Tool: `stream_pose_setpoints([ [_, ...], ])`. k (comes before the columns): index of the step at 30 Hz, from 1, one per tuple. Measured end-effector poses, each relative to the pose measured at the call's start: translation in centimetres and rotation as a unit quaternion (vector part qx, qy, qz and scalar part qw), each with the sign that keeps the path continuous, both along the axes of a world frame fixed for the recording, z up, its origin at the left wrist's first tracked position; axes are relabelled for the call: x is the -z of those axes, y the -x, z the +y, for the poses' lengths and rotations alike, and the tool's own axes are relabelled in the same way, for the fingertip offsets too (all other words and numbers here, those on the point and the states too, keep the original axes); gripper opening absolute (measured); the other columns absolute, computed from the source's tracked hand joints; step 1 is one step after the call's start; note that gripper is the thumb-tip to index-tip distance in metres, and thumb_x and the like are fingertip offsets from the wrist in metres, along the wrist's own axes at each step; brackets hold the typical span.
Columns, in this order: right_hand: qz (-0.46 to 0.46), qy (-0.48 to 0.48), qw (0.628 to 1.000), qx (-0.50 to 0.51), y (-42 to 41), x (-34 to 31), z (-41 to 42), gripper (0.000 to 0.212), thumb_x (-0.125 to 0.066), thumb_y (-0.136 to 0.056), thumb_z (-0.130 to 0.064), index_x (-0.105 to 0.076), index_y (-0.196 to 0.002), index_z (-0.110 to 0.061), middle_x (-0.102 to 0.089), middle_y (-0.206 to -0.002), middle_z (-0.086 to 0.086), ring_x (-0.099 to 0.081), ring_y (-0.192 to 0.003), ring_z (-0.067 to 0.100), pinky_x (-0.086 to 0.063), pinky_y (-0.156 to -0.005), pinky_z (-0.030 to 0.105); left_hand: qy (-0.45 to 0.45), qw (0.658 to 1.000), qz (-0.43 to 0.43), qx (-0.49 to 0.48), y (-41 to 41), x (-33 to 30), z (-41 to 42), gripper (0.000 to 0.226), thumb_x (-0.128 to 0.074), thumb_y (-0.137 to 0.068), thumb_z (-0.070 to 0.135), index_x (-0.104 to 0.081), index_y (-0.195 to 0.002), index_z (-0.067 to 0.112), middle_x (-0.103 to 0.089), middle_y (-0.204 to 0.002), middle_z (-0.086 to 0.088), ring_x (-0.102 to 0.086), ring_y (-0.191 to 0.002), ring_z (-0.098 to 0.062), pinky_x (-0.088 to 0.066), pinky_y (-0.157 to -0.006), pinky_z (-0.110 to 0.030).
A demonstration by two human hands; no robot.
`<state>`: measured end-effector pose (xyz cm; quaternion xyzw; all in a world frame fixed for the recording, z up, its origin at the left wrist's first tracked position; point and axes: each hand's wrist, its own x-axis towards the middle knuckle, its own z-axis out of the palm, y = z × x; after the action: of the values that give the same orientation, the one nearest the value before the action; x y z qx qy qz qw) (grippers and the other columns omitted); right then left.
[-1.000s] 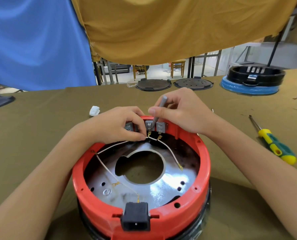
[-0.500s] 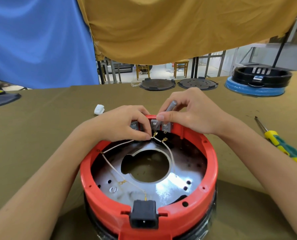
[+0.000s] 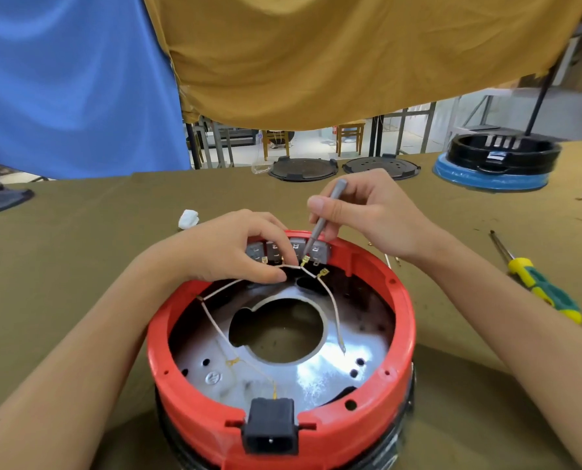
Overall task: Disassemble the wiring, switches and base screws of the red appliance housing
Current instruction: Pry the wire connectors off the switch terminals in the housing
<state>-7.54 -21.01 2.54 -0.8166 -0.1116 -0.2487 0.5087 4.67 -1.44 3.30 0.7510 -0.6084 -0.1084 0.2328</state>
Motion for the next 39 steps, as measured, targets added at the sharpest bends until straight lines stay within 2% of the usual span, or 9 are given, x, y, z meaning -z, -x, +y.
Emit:
stream_pose_setpoints([
  [7,-0.008,-0.080,0.997,-0.009,-0.3,0.4,-0.3,0.026,-0.051,-0.103,-0.017,-0.067,-0.096,0.002,-0.064,-0.066,0.009,-0.064,-0.063,0.018,-0.055,-0.070,0.030,0.035,0.997,0.070,-0.003,0.3,-0.3,0.3,0.021,-0.060,-0.084,0.017,-0.067,-0.098,0.030,-0.070,-0.103,-0.006,-0.064,-0.098,-0.039,-0.049,-0.092,-0.056],
  [12,0.007,-0.093,0.996,-0.008,-0.9,1.4,-0.2,0.022,-0.051,-0.104,-0.017,-0.066,-0.096,-0.003,-0.067,-0.075,0.010,-0.065,-0.073,0.018,-0.057,-0.073,0.035,0.044,0.990,0.130,-0.038,0.3,-0.7,0.7,0.035,-0.055,-0.087,-0.005,-0.059,-0.110,0.022,-0.067,-0.118,0.006,-0.067,-0.109,-0.012,-0.054,-0.092,-0.029],
  [16,0.028,-0.068,0.997,0.018,-1.0,1.9,-0.4,0.009,-0.064,-0.097,-0.014,-0.068,-0.098,-0.006,-0.074,-0.086,0.012,-0.072,-0.082,0.022,-0.059,-0.077,0.031,0.001,0.988,0.103,-0.119,-0.1,-2.0,2.4,0.035,-0.063,-0.092,0.011,-0.053,-0.111,0.038,-0.062,-0.121,0.014,-0.065,-0.108,-0.001,-0.050,-0.098,-0.035],
  [20,0.061,-0.039,0.997,0.024,-1.0,1.7,-0.8,0.012,-0.072,-0.092,-0.020,-0.072,-0.104,-0.017,-0.076,-0.098,0.010,-0.072,-0.097,0.033,-0.058,-0.091,0.044,-0.174,0.967,0.032,-0.186,0.4,-2.5,4.1,0.031,-0.062,-0.092,0.031,-0.047,-0.111,0.051,-0.065,-0.107,0.012,-0.068,-0.088,-0.010,-0.055,-0.086,-0.038],
  [26,0.072,-0.093,0.993,0.026,-0.6,1.2,-1.4,0.012,-0.069,-0.094,-0.017,-0.073,-0.105,-0.014,-0.078,-0.091,0.007,-0.074,-0.085,0.018,-0.057,-0.072,0.021,-0.122,0.973,-0.068,-0.185,1.1,-3.0,2.5,0.041,-0.057,-0.095,0.010,-0.056,-0.116,0.044,-0.065,-0.100,0.015,-0.060,-0.081,0.001,-0.053,-0.078,-0.030],
  [30,0.057,-0.165,0.984,0.048,-0.8,1.6,-2.4,0.015,-0.070,-0.092,-0.013,-0.073,-0.106,-0.010,-0.077,-0.095,0.012,-0.074,-0.092,0.025,-0.062,-0.081,0.033,-0.080,0.982,-0.083,-0.147,0.6,-2.9,-0.9,0.039,-0.062,-0.092,0.006,-0.061,-0.120,0.034,-0.068,-0.102,0.014,-0.060,-0.085,0.005,-0.048,-0.087,-0.032],
  [34,0.110,-0.213,0.971,0.016,-0.8,1.9,-3.0,0.032,-0.077,-0.083,-0.019,-0.071,-0.115,-0.015,-0.076,-0.107,0.012,-0.073,-0.101,0.030,-0.060,-0.087,0.037,-0.016,0.982,-0.066,-0.176,0.7,-2.1,-3.9,0.025,-0.074,-0.087,0.020,-0.059,-0.106,0.025,-0.070,-0.102,0.006,-0.067,-0.091,-0.014,-0.052,-0.090,-0.036],
  [37,0.146,-0.209,0.967,0.012,-0.7,1.9,-3.7,0.038,-0.078,-0.081,-0.015,-0.070,-0.119,-0.018,-0.075,-0.112,0.007,-0.072,-0.105,0.029,-0.060,-0.090,0.037,-0.080,0.964,-0.109,-0.229,0.6,-2.5,-3.5,0.036,-0.068,-0.089,0.041,-0.053,-0.117,0.026,-0.065,-0.114,0.005,-0.061,-0.099,-0.017,-0.050,-0.087,-0.034],
  [39,0.161,-0.193,0.968,0.007,-0.6,1.8,-4.2,0.038,-0.075,-0.085,-0.005,-0.069,-0.121,-0.017,-0.075,-0.112,0.006,-0.073,-0.103,0.026,-0.061,-0.083,0.033,-0.147,0.938,-0.111,-0.293,1.0,-3.5,-2.0,0.041,-0.062,-0.090,0.042,-0.047,-0.125,0.027,-0.060,-0.116,0.003,-0.063,-0.093,-0.019,-0.055,-0.077,-0.034],
])
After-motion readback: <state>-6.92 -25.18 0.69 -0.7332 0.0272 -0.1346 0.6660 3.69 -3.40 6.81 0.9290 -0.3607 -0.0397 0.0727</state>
